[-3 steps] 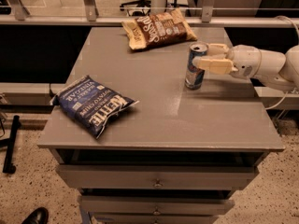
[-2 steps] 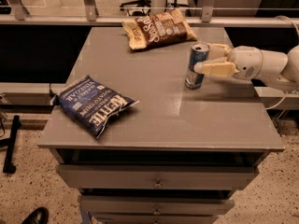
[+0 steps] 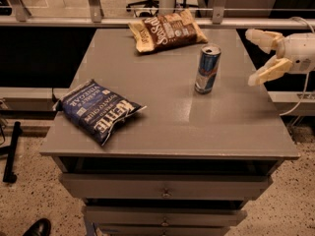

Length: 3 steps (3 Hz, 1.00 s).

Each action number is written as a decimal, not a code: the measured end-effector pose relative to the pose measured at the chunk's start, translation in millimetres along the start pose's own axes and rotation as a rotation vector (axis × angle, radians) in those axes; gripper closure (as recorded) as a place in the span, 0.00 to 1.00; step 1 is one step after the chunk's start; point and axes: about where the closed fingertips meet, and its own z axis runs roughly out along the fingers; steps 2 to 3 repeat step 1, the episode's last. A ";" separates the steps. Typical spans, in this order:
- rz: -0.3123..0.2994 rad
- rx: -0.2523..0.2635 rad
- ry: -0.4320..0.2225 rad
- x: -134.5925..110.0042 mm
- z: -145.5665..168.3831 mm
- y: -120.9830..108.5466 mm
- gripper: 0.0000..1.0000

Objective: Place redbull can upright

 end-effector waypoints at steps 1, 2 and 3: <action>-0.001 0.002 -0.001 -0.7 -0.3 -0.9 0.00; -0.001 0.002 -0.001 -0.7 -0.3 -0.9 0.00; -0.001 0.002 -0.001 -0.7 -0.3 -0.9 0.00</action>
Offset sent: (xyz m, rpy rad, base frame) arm 0.0000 0.0000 0.0000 0.0000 0.0000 0.0000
